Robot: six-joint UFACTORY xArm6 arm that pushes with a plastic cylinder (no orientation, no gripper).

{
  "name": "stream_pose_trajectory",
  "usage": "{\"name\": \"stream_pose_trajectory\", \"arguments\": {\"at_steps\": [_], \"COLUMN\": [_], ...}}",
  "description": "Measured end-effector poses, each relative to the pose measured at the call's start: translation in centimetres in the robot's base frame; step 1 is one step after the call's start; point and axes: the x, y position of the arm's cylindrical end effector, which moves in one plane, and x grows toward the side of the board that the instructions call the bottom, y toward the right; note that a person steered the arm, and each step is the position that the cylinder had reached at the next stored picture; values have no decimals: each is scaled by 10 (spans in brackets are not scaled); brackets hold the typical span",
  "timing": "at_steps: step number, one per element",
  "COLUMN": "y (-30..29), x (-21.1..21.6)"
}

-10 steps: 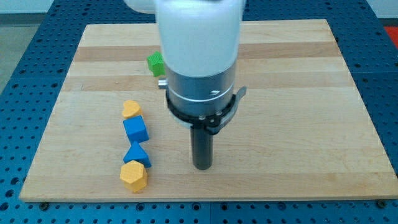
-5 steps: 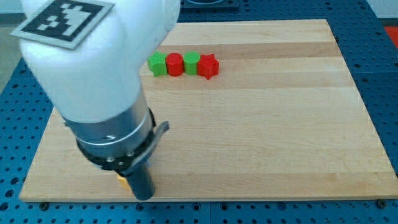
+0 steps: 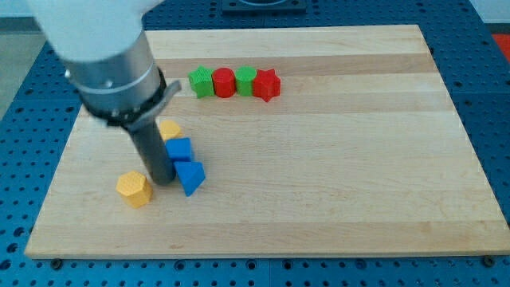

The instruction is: Slide the hexagon blue blocks to form a triangle

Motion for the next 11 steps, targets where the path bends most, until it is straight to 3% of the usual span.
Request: {"name": "stream_pose_trajectory", "arguments": {"at_steps": [1,2,3,5,7,8,11], "y": [0,-3,-3,-3,-44,-44,-45], "x": [-25,-11,46,91,93,90,-17]}}
